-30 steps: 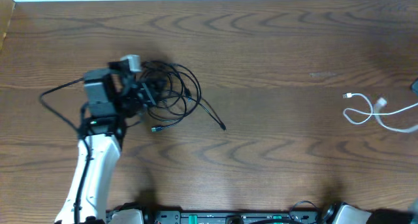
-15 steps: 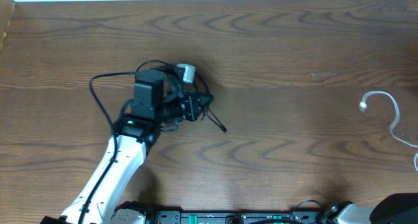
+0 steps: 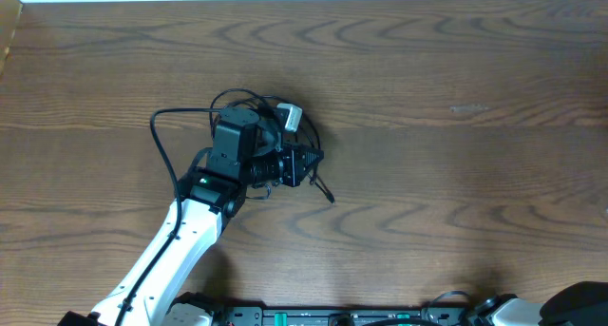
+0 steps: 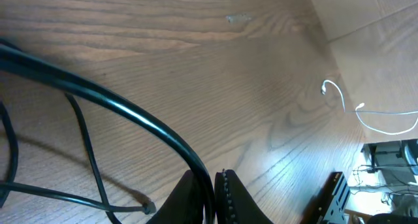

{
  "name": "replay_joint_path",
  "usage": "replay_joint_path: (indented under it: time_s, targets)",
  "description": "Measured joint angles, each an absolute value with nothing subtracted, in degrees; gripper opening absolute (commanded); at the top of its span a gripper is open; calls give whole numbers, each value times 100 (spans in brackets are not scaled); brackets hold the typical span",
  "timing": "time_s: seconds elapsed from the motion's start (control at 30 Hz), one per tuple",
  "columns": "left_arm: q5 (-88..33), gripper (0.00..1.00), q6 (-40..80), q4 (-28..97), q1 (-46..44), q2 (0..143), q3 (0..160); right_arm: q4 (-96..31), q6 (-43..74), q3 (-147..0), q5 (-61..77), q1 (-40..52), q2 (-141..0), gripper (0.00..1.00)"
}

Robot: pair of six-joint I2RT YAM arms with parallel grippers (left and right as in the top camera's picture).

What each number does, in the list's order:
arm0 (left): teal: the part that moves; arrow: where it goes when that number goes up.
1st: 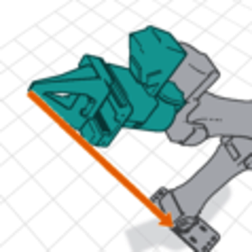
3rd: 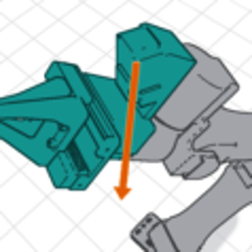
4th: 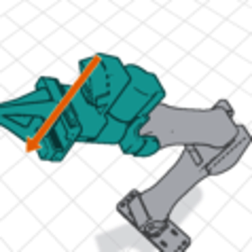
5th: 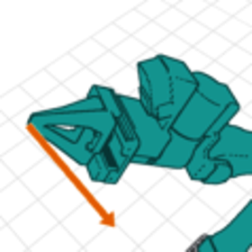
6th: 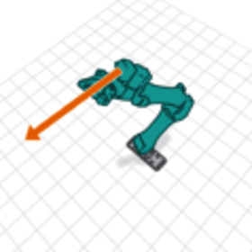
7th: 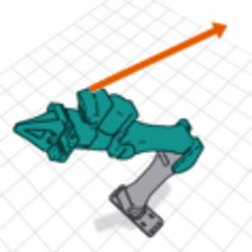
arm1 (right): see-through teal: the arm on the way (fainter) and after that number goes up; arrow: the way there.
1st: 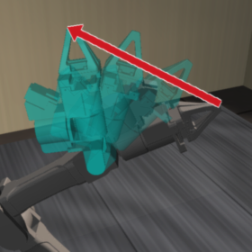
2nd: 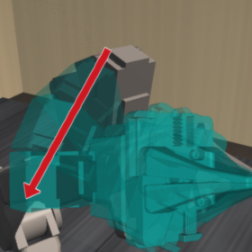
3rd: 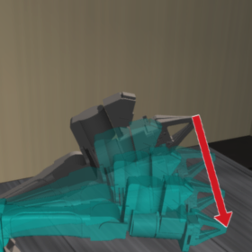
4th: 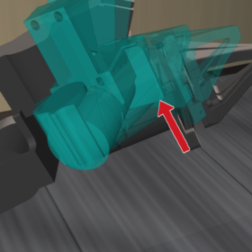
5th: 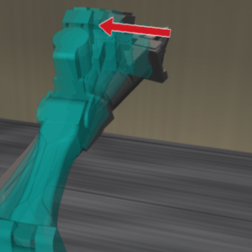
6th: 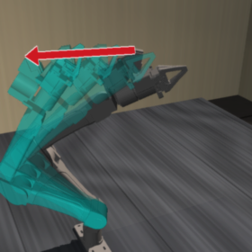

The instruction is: Untangle cables

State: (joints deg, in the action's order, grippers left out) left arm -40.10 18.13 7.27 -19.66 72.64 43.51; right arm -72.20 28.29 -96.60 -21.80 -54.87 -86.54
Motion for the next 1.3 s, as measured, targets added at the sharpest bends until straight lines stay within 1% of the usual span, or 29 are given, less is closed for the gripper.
replay_joint_path:
  time_s: [0.27,0.53,1.07,1.3]
  targets:
    - [-3990,11,1658,974,-1966,7264,4351,-7091,2832,-9671,-1844,-5883,-8958,1]
    - [-3990,12,1625,1098,-1966,7264,4351,-6840,2829,-9671,-1662,-5898,-9544,1]
    - [-3988,11,1623,1155,-1966,7264,4351,-6672,2943,-9671,-1656,-5983,-10565,1]
    - [-3988,12,1619,1155,-1966,7264,4351,-6626,3059,-9671,-1553,-6525,-10580,1]
